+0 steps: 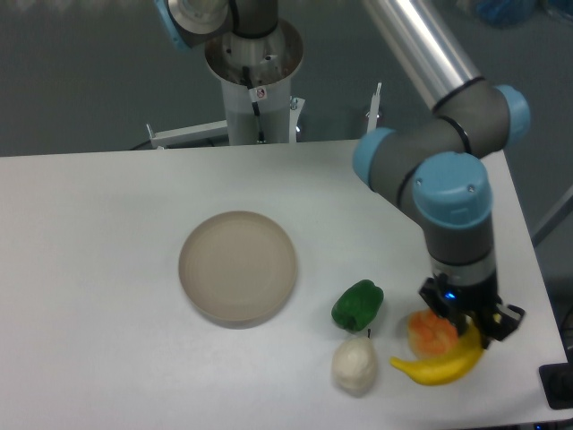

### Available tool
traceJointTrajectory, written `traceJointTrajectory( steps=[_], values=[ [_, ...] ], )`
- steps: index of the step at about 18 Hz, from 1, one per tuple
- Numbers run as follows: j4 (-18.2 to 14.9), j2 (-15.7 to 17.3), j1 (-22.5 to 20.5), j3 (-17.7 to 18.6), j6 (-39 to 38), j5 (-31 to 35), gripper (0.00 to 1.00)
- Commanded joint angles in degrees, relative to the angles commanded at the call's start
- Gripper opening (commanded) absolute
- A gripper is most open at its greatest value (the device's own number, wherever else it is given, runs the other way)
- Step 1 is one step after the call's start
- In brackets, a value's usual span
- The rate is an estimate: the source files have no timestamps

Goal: Place bananas on a plate
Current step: 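Close the gripper on the yellow banana beside the orange fruit, then lift the banana and carry it over the beige plate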

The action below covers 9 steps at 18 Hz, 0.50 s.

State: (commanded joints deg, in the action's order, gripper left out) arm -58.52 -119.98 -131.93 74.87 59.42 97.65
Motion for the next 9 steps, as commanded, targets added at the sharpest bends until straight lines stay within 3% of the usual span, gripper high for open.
traceJointTrajectory(
  steps=[2, 9],
  values=[
    [-1.7, 2.8, 1.1, 3.7, -3.7, -0.1, 0.23],
    [-1.4, 9.7, 7.6, 18.3, -15.5, -3.9, 0.22]
  ],
)
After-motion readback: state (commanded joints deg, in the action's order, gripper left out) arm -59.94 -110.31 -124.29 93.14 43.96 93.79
